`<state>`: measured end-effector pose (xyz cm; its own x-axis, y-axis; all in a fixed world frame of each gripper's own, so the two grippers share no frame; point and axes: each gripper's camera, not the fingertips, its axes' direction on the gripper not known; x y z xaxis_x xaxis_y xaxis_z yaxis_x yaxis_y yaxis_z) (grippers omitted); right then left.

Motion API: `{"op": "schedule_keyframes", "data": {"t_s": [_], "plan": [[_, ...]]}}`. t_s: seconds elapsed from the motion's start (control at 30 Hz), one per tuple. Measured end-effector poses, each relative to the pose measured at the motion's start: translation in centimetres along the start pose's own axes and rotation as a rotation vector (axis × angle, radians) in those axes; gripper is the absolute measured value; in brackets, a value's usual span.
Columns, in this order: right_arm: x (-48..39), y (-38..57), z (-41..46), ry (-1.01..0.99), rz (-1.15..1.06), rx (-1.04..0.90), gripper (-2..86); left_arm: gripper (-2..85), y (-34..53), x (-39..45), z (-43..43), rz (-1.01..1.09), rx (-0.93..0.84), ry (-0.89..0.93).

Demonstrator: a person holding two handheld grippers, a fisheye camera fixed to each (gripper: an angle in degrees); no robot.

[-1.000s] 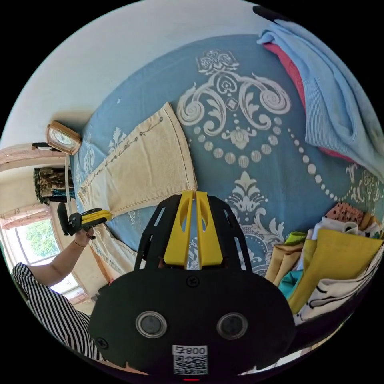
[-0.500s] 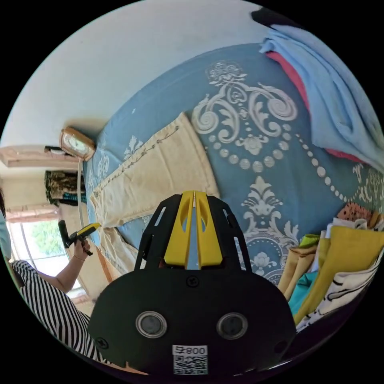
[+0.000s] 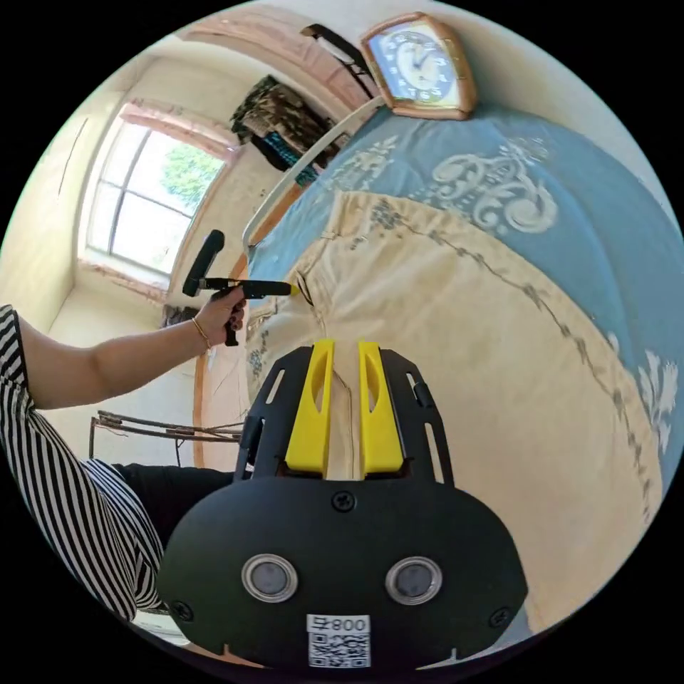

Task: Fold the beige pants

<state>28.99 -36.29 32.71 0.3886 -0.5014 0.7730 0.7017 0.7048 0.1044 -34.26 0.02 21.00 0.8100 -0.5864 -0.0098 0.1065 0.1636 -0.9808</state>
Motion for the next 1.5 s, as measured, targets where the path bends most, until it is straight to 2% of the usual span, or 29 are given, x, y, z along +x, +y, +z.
{"op": "schedule_keyframes", "data": {"t_s": [0.17, 0.43, 0.7, 0.8, 1.0, 1.33, 1.5], "plan": [[-4.2, -7.5, 8.5, -0.005, -0.180, -0.067, 7.3, 0.3, 1.5, -1.6, 0.5, 0.004, 0.079, 0.028], [-9.6, -13.3, 21.6, 0.181, -0.344, -0.228, 6.1, 0.3, 3.5, -3.3, 1.3, 0.092, 0.168, -0.031], [-12.0, -15.6, 27.4, 0.305, -0.388, -0.207, 1.7, 0.2, 5.1, -5.3, 2.2, 0.108, 0.243, -0.063], [-12.4, -16.6, 29.1, 0.288, -0.368, -0.207, 1.3, 0.2, 5.4, -6.1, 2.4, 0.118, 0.252, -0.066], [-13.6, -18.0, 32.3, 0.287, -0.398, -0.206, 4.2, 0.2, 5.5, -8.4, 2.8, 0.113, 0.235, -0.008], [-15.1, -20.0, 37.1, 0.383, -0.438, -0.208, 4.8, 0.2, 6.1, -10.5, 3.6, 0.141, 0.255, -0.031], [-14.8, -20.9, 38.3, 0.336, -0.435, -0.213, 7.0, 0.3, 6.2, -11.5, 3.9, 0.142, 0.254, -0.019]]}}
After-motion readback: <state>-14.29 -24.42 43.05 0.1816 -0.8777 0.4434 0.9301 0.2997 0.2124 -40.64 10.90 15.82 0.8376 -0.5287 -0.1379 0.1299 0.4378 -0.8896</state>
